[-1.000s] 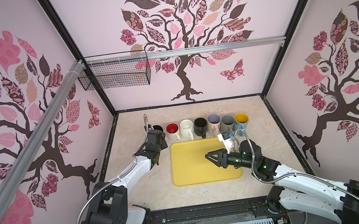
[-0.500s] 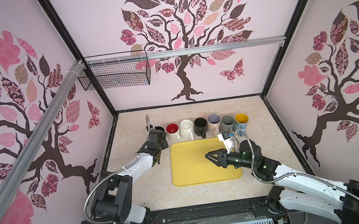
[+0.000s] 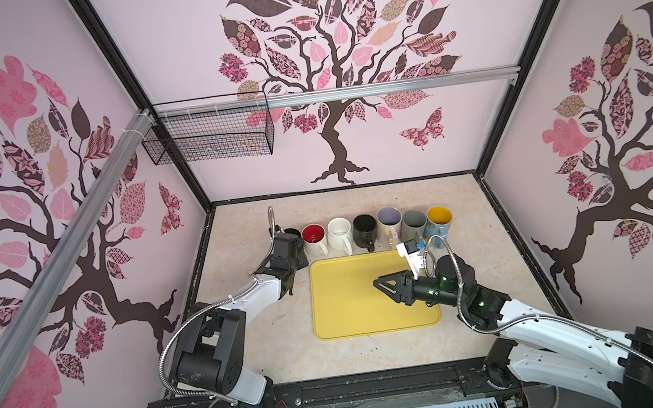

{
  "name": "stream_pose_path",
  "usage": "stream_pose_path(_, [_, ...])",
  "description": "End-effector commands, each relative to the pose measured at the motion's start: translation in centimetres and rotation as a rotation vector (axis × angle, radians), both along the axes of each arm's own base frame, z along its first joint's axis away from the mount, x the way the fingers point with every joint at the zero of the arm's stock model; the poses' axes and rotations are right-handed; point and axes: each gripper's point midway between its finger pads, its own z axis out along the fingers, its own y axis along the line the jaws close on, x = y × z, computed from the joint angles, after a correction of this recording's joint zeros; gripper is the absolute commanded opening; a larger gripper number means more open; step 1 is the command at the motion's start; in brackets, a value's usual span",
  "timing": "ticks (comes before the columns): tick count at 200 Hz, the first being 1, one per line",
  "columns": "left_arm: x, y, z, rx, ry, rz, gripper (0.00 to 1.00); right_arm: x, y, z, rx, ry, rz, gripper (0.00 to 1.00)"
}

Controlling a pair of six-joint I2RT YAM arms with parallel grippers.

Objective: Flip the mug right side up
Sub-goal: 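Lower the black mug beside the red-lined mug and open the left gripper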

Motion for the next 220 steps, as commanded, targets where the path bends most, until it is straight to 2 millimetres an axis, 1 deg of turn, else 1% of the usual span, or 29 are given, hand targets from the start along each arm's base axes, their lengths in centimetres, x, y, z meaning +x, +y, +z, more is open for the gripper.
stream_pose_path(1, [2.7,-0.2,5.1,-0.032,-0.168,0.026,0.26,0.3,-0.1,1.1,0.009,-0.035,-0.007,0.41])
stream_pose_path(7, [2.7,-0.1,5.1,-0.032,-0.169,0.028,0.38,0.3,-0.1,1.1,0.007,-0.036,-0.008,0.41])
stream_pose_path(12, [2.6,-0.1,5.2,-0.034,-0.171,0.028,0.45,0.3,-0.1,1.3,0.008,-0.042,-0.008,0.41])
stream_pose_path(20, [2.5,-0.1,5.2,-0.034,-0.170,0.026,0.52,0.3,-0.2,1.5,0.010,-0.048,-0.014,0.41])
stream_pose_path(41, [2.2,-0.1,5.3,-0.032,-0.171,0.022,0.65,0.4,-0.3,1.7,0.009,-0.053,-0.022,0.42])
stream_pose_path(65, [1.6,0.2,5.5,-0.025,-0.174,0.019,0.77,0.3,-0.4,2.1,0.014,-0.057,-0.025,0.42])
stream_pose_path(92, [0.0,0.9,6.3,-0.027,-0.178,0.029,0.96,0.2,-0.7,2.2,0.008,-0.073,-0.030,0.42])
stream_pose_path(110, [-1.8,1.6,6.7,-0.034,-0.179,0.053,0.96,0.4,-1.1,1.9,-0.008,-0.083,-0.052,0.42])
stream_pose_path(146, [-5.4,3.0,9.4,0.009,-0.264,0.083,0.97,0.4,-1.9,1.6,-0.062,-0.090,-0.078,0.42])
stream_pose_path(169, [-6.6,3.6,10.5,0.066,-0.292,0.087,0.96,1.0,-2.7,1.8,-0.117,-0.124,-0.124,0.43])
stream_pose_path(187, [-7.5,3.9,10.9,0.096,-0.315,0.084,0.97,1.7,-3.6,2.1,-0.169,-0.151,-0.174,0.46])
stream_pose_path(195, [-8.1,4.2,10.8,0.114,-0.323,0.095,0.96,2.0,-3.8,2.4,-0.188,-0.166,-0.191,0.51])
stream_pose_path(204, [-8.7,4.6,10.9,0.120,-0.341,0.105,0.97,2.3,-4.2,2.7,-0.208,-0.177,-0.215,0.60])
stream_pose_path(210, [-9.0,4.9,11.1,0.121,-0.357,0.112,0.96,2.6,-4.5,2.8,-0.218,-0.181,-0.233,0.74])
stream_pose_path(217, [-9.5,5.3,11.1,0.125,-0.375,0.122,0.96,2.7,-4.6,2.9,-0.228,-0.189,-0.245,0.97])
stream_pose_path(220, [-9.7,5.5,11.0,0.127,-0.383,0.127,0.96,2.8,-4.7,2.9,-0.231,-0.191,-0.249,0.99])
